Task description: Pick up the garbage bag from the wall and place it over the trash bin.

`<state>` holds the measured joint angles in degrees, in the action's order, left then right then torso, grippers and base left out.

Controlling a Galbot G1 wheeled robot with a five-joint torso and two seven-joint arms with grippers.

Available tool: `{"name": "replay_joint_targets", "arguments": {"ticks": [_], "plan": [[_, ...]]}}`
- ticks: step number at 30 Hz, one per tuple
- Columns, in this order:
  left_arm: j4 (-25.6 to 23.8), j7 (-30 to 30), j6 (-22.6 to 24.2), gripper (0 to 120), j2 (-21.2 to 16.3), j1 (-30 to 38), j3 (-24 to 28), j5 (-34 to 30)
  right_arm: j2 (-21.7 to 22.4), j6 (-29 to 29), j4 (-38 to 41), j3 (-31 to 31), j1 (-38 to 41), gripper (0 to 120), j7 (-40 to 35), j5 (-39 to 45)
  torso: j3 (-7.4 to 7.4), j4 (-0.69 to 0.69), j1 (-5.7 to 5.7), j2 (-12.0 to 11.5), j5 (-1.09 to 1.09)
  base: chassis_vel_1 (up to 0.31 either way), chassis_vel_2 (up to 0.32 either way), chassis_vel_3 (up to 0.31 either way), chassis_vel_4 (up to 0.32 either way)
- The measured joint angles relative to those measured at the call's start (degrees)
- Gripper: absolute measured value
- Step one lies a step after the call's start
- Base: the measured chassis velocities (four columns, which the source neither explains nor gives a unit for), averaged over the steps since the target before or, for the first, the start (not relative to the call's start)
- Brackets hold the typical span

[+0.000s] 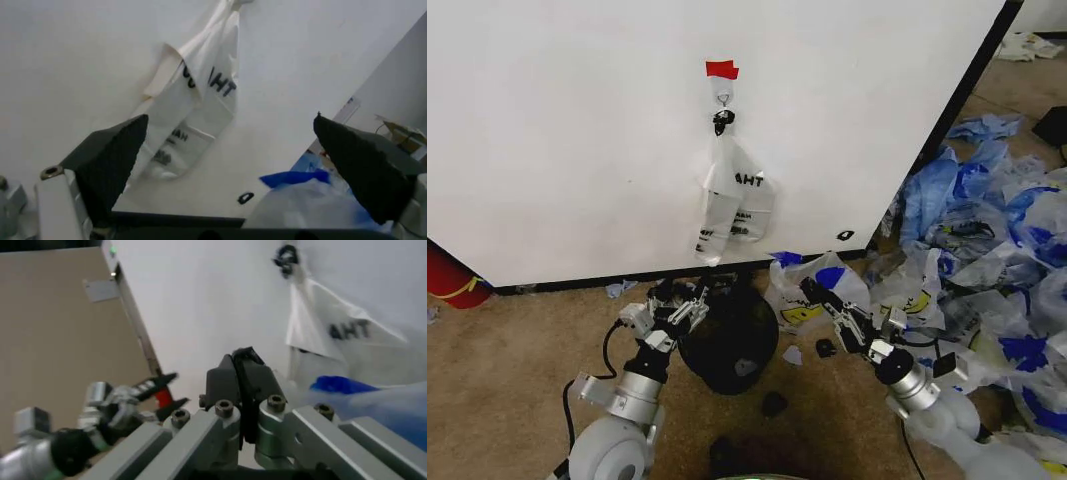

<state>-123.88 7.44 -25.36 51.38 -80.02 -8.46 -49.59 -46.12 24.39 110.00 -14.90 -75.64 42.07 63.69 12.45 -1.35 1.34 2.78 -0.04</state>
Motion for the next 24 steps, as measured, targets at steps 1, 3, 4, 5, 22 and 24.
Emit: {"name": "replay_joint_targets", "arguments": {"ticks": [1, 3, 4, 5, 22, 24], "plan": [[0.0, 0.0, 0.0, 98, -0.3, 0.0, -0.3, -0.1, 1.1, -0.2, 1.2, -0.1, -0.4, 0, 0.3, 0.1, 0.0, 0.0, 0.0, 0.0, 0.0, 0.0, 0.0, 0.0, 0.0], [-0.6, 0.0, 0.0, 98, -0.8, 0.1, -0.8, -0.6, 3.2, -0.3, 2.8, -0.3, -0.8, 0, 1.3, 0.2, 0.0, 0.0, 0.0, 0.0, -0.02, 0.0, 0.0, 0.0, 0.0], [-1.2, 0.0, 0.0, 98, -0.9, 0.0, -1.3, -0.9, 4.5, -0.4, 3.4, -0.3, -0.9, 0, 2.1, 0.3, 0.0, -0.01, 0.0, 0.0, -0.02, 0.0, 0.0, 0.0, 0.0], [-1.2, 0.0, 0.0, 98, -0.9, 0.0, -1.3, -0.9, 4.5, -0.4, 3.4, -0.3, -0.9, 0, 2.1, 0.3, 0.0, -0.01, 0.0, 0.0, -0.02, 0.0, 0.0, 0.0, 0.0], [-3.2, 0.0, 0.5, 98, -2.7, -0.5, -2.5, -2.4, 22.8, -1.1, 1.9, -2.1, 4.6, 0, 14.8, 1.9, 0.0, 0.0, 0.0, 0.0, -0.01, 0.0, 0.0, 0.0, 0.0], [-2.7, 0.1, 0.8, 98, -3.5, 0.5, -2.0, -3.0, 26.7, -0.9, -0.4, -2.8, 5.7, 0, 17.6, 1.7, 0.0, 0.0, 0.0, 0.0, 0.0, 0.0, 0.0, 0.0, 0.0]]}}
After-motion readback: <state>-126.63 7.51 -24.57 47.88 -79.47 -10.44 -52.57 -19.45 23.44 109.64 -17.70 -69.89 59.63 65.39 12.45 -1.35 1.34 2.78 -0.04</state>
